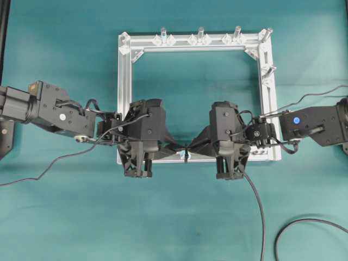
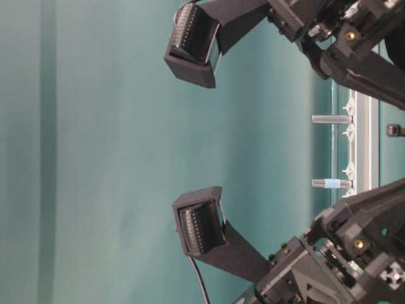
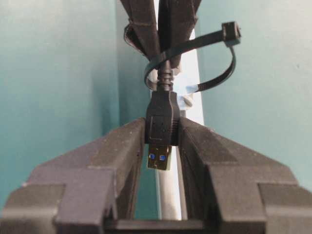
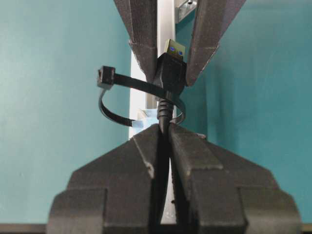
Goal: Insert the wire through the string loop located in the center.
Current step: 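Open the right gripper to release the cable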
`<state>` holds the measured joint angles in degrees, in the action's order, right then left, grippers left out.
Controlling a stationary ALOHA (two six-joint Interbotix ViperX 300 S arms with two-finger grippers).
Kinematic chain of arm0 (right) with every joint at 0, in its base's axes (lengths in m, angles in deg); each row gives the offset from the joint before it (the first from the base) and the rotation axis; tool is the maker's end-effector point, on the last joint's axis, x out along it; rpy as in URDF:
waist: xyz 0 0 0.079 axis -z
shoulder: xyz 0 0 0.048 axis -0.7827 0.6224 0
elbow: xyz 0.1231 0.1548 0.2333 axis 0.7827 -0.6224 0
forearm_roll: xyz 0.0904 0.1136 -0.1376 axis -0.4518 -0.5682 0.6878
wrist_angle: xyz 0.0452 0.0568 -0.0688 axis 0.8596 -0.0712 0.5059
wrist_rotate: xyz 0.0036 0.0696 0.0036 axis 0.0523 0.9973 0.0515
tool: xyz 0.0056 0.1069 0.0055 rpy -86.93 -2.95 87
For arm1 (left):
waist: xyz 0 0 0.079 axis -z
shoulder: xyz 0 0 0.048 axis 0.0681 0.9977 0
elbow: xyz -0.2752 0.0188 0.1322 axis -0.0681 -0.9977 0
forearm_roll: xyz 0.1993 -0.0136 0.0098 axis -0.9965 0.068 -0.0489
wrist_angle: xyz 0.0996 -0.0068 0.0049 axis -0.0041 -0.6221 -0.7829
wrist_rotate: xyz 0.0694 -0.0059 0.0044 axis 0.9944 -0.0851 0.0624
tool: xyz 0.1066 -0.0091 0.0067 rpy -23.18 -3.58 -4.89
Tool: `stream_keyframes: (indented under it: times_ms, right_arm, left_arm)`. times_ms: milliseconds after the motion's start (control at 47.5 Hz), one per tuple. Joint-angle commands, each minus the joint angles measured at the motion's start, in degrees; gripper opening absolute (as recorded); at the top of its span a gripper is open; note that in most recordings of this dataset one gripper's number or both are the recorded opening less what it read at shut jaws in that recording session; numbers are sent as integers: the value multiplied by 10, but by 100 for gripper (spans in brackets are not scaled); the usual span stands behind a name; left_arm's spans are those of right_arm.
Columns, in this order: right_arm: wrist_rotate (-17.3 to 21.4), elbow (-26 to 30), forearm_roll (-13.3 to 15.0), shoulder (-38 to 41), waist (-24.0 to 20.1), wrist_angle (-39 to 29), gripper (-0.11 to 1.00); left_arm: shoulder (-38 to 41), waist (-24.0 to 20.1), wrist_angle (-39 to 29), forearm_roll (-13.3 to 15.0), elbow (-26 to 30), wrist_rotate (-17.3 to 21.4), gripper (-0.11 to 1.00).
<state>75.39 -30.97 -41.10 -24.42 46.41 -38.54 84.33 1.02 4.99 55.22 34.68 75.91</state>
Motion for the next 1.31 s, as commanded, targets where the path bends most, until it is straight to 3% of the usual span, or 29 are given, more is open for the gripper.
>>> stream_keyframes:
  times_ms: [0, 295, 674, 737, 885, 1285]
  right_arm:
    - [-2, 9, 1, -7, -2, 7, 7]
    - [-1, 6, 26, -7, -2, -4, 7]
    - [3, 11, 27, -7, -2, -6, 8]
    - [3, 11, 27, -7, -2, -7, 18]
    - [3, 11, 27, -10, -2, -7, 60]
    - [3, 11, 27, -11, -1, -7, 60]
  left_arm:
    - [-9, -2, 4, -2, 5, 4, 22]
    - [-9, -2, 4, -2, 4, 4, 22]
    - [-11, -2, 4, -2, 4, 3, 22]
    - [-11, -2, 3, -2, 4, 3, 22]
    - [-12, -2, 2, -2, 3, 3, 22]
    - [-14, -2, 0, -2, 3, 3, 22]
